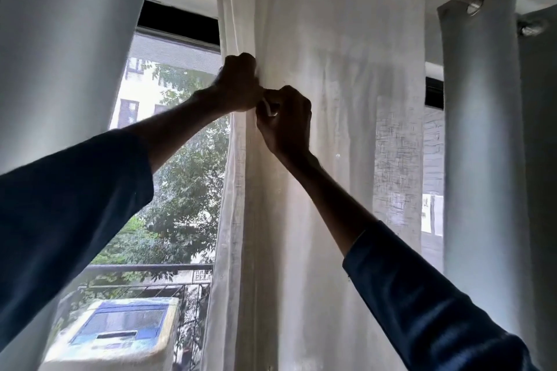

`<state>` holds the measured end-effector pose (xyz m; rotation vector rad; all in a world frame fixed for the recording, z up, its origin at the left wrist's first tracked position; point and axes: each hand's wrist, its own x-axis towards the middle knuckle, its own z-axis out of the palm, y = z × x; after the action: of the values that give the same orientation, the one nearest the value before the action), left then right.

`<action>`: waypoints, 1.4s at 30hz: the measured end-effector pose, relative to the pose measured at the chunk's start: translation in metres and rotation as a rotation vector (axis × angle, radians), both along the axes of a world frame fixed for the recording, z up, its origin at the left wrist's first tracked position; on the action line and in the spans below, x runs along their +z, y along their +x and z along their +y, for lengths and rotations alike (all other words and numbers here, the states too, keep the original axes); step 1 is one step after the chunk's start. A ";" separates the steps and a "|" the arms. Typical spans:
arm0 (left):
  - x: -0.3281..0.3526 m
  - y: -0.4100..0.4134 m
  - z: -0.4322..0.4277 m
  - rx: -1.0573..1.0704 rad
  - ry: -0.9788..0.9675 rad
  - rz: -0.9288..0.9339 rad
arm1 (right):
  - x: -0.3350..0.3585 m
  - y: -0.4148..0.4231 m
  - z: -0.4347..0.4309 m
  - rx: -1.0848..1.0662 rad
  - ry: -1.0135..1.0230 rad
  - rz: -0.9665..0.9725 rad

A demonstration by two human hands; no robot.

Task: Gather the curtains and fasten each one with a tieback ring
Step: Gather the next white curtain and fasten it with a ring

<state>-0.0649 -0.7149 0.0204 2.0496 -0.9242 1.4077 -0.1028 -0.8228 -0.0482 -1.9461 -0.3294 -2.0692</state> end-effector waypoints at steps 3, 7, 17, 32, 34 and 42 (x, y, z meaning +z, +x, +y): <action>-0.009 0.000 0.002 -0.052 -0.023 0.055 | 0.000 -0.001 -0.001 -0.009 -0.007 0.041; -0.013 -0.001 0.005 -0.145 -0.108 0.120 | 0.001 -0.001 0.001 -0.040 -0.037 0.057; -0.011 -0.013 -0.006 -0.333 -0.275 0.323 | -0.008 0.005 0.010 0.020 -0.100 0.032; -0.010 0.005 0.007 -0.139 -0.149 0.219 | 0.054 -0.037 -0.134 -0.299 0.545 0.214; -0.007 0.005 0.008 -0.136 -0.130 0.221 | 0.053 -0.033 -0.141 -0.250 0.605 0.311; -0.004 0.009 0.018 -0.123 -0.086 0.206 | 0.050 -0.013 -0.123 -0.103 0.437 0.103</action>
<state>-0.0556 -0.6968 0.0161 1.9931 -0.8711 1.1291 -0.1160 -0.9462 0.0023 -1.8169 0.2337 -1.8902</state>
